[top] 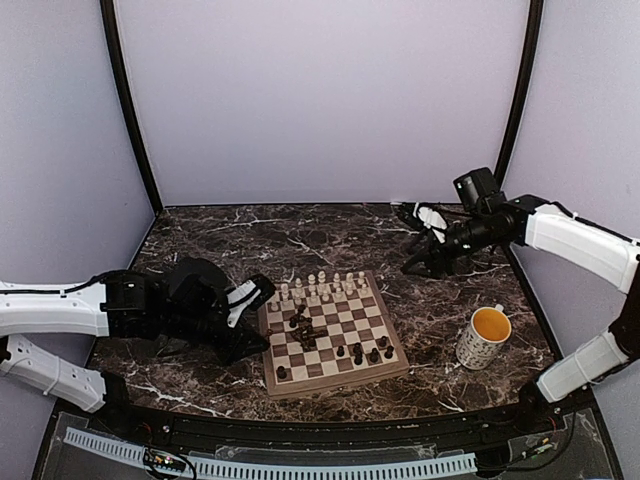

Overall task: Set up the chess pieces on the board
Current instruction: Pass from the left arm to the right

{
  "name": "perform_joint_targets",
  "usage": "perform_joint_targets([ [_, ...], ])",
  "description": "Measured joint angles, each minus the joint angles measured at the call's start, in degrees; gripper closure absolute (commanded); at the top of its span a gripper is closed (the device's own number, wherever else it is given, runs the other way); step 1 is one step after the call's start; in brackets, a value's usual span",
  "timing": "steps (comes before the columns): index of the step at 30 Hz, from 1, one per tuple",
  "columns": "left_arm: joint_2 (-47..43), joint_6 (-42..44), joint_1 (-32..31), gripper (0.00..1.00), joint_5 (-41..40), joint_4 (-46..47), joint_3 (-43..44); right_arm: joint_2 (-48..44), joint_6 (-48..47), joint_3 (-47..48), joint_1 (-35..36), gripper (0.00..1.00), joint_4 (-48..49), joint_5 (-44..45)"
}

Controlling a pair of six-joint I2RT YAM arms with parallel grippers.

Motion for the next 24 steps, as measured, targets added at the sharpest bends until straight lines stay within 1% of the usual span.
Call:
perform_joint_targets([
  [2,1.75,6.1,0.0,0.86,0.31,3.45,1.29,1.81,1.27,5.27,2.03,0.43,-1.38,-1.81],
  [5,7.13,14.25,0.0,0.85,0.55,9.11,4.98,7.98,3.82,16.04,5.7,0.43,-3.76,-5.01],
  [8,13.18,19.67,0.0,0.84,0.81,15.26,8.59,13.77,7.1,24.11,8.85,0.41,-6.14,-8.24],
  [10,16.44,21.84,0.0,0.83,1.05,20.13,9.86,16.57,9.25,27.47,10.47,0.41,-7.61,-10.36],
  [14,20.65,22.67,1.03,0.82,4.81,29.0,10.23,19.23,14.05,28.02,12.44,0.38,-8.26,-14.58],
  [18,20.7,21.53,2.34,0.82,8.15,34.23,9.77,19.98,17.16,25.79,13.7,0.37,-8.52,-16.79],
  [21,19.67,21.35,2.93,0.82,9.16,36.89,9.46,20.81,18.45,25.46,14.78,0.37,-8.7,-17.57],
  [24,19.54,21.38,2.91,0.82,10.03,36.5,9.46,21.46,18.88,25.49,15.91,0.39,-8.74,-18.45],
])
